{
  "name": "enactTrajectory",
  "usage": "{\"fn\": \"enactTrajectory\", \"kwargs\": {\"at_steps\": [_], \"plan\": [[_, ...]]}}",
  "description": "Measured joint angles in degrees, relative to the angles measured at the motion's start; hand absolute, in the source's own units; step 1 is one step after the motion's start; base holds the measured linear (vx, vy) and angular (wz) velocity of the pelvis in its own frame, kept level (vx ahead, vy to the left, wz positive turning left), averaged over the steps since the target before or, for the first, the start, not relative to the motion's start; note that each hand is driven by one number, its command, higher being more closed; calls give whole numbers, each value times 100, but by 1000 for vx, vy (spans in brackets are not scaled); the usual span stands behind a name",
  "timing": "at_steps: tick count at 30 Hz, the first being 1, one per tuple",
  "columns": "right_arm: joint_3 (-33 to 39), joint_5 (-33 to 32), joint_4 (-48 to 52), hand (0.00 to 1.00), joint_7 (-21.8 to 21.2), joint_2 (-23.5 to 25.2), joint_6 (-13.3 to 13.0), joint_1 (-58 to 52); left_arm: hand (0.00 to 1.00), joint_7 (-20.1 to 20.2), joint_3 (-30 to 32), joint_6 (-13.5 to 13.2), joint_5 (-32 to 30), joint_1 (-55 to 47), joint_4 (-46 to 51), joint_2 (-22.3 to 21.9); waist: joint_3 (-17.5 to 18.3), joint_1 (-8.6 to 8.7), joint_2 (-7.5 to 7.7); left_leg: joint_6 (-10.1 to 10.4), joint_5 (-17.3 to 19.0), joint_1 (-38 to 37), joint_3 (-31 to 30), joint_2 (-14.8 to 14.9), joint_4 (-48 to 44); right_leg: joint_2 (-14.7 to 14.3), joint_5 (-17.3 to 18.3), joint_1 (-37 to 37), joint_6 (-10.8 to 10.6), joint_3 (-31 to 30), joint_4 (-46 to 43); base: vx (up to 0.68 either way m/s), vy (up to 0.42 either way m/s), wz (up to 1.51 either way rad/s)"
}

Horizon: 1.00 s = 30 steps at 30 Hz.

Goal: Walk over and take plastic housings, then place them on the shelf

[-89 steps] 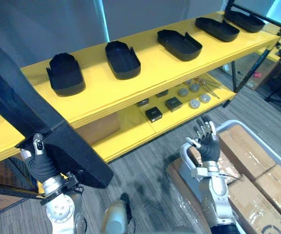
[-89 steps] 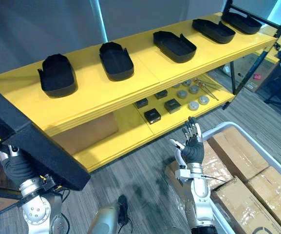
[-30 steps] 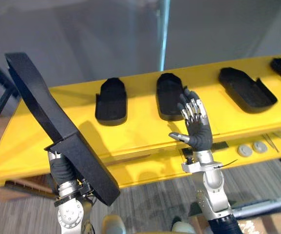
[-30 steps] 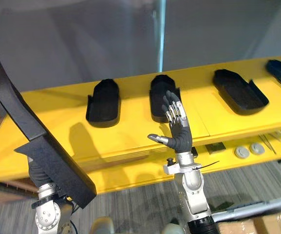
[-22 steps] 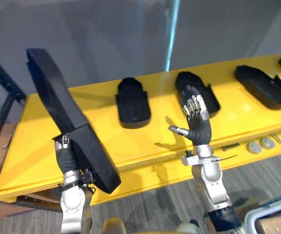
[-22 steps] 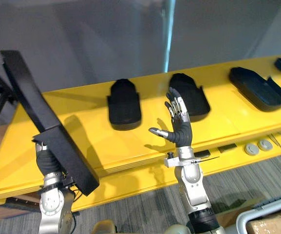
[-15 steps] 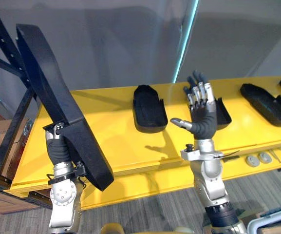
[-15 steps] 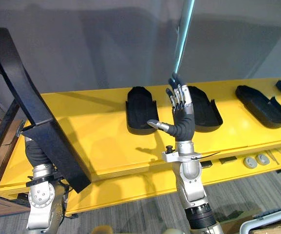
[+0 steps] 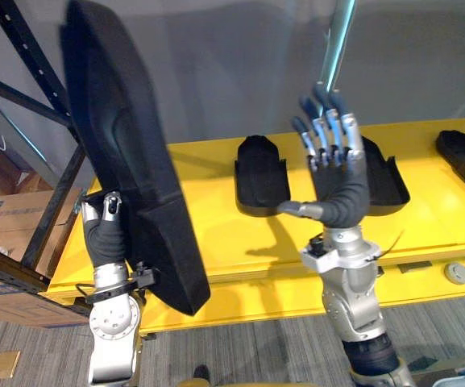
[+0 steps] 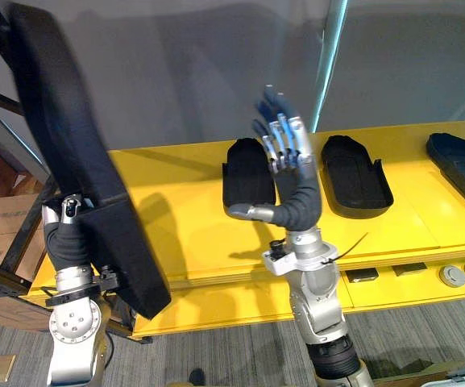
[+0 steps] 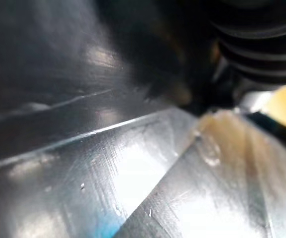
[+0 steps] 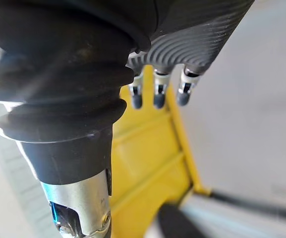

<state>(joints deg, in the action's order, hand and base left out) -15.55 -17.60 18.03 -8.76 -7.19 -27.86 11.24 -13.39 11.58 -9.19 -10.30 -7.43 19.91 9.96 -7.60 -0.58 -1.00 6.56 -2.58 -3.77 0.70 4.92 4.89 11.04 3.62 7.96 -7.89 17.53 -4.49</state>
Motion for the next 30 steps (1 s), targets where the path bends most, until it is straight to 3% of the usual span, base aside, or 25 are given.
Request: {"fn": "enactTrajectory", "kwargs": {"at_steps": [4,7,12,17,23,30], "plan": [[-184,-7,-2,0,-20,-50,154,14,100,-161,592,570,31,663,-1439,664,16,-11,-20,-10,-46,96,-50,6,9,-7,4,-28,5,109,6,-33,-13,12],[-344,-101,-26,0,-151,-76,180,89,100,-242,607,819,93,1265,-2547,1159,50,-18,-14,8,-142,204,-34,9,5,-13,-24,-184,21,102,-5,-10,-5,4],[-602,-204,-64,0,-266,-77,218,443,100,-458,485,890,377,2183,-3673,1465,60,28,-28,56,-269,306,6,63,-19,-68,-75,-287,96,99,-6,-27,-12,0],[-804,-320,-82,0,-395,-87,550,575,100,-630,283,942,597,3079,-4574,1733,39,131,-99,104,-389,477,46,229,-18,-227,-133,-538,180,-3,-75,-112,-39,-9],[-1014,-646,-77,0,-658,-325,863,574,100,-601,61,1448,588,4021,-5573,1986,-139,286,-358,22,-549,792,260,260,-17,-226,-151,-1142,202,-294,-396,-115,13,-17],[-1239,-761,92,0,-743,-623,1087,573,100,-370,-157,1807,578,4752,-6422,2582,-546,377,-325,-46,-582,902,440,255,-18,-166,-7,-1615,220,-538,-935,-50,-2,-10]]}}
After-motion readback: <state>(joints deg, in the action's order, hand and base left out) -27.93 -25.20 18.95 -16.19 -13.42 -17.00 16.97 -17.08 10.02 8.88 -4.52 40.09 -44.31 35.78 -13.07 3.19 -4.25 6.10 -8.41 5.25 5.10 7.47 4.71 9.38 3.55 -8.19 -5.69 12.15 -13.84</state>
